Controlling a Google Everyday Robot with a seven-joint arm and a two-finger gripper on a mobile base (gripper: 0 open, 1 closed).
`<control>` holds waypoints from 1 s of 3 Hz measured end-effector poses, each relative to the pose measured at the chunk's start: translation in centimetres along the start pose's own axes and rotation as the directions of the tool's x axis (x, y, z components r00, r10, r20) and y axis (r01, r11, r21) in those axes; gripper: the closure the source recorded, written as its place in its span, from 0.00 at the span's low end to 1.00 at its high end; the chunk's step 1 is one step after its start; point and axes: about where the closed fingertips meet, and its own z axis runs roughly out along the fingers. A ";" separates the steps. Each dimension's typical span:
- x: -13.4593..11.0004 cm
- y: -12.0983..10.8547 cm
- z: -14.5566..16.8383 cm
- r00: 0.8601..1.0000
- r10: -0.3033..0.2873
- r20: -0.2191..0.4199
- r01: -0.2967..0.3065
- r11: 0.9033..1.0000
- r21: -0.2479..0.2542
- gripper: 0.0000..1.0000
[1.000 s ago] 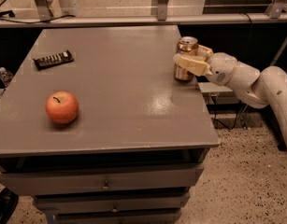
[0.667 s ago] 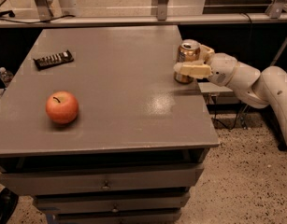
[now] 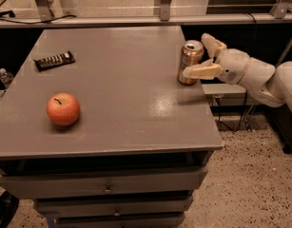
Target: Place orange can upright
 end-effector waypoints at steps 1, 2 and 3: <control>-5.9 1.5 -1.8 0.991 -0.131 -0.013 0.131 0.990 0.043 0.00; -13.1 4.0 -3.9 0.957 -0.290 -0.021 0.291 0.953 0.083 0.00; -14.1 4.4 -4.3 0.950 -0.311 -0.028 0.312 0.946 0.090 0.00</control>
Offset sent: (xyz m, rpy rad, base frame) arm -0.1248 -0.0686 0.2119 -0.2023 -0.4380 -0.2444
